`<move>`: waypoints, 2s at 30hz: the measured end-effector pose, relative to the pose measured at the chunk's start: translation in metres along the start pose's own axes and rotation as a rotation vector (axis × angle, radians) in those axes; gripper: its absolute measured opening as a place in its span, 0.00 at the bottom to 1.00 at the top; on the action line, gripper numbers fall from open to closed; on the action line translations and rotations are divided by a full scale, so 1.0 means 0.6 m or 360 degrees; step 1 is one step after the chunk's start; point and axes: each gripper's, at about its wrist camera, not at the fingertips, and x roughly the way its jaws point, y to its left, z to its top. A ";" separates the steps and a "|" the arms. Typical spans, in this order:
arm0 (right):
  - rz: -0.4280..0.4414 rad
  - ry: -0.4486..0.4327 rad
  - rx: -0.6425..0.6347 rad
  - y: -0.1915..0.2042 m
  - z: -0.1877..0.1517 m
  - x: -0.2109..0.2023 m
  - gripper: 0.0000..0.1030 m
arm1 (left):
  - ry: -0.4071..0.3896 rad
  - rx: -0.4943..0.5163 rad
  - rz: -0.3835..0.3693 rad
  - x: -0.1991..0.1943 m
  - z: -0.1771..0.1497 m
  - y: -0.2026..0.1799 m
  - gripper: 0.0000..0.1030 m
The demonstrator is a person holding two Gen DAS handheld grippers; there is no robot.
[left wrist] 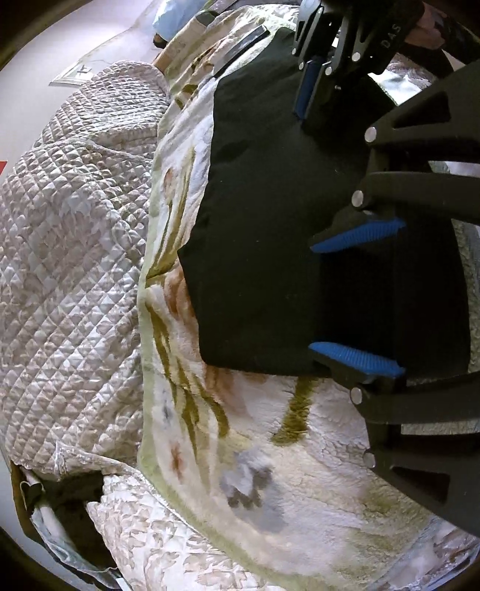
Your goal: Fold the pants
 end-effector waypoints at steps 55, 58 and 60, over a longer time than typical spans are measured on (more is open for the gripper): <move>-0.0199 -0.0076 0.0433 -0.119 -0.025 -0.077 0.38 | 0.0077 0.0058 -0.0124 -0.017 0.008 -0.055 0.54; -0.0260 -0.0115 0.0545 -0.144 -0.028 -0.100 0.48 | 0.0080 0.0092 -0.0182 -0.018 0.007 -0.066 0.54; -0.0256 -0.0115 0.0648 -0.163 -0.033 -0.110 0.49 | 0.0073 0.0095 -0.0193 -0.020 0.008 -0.068 0.54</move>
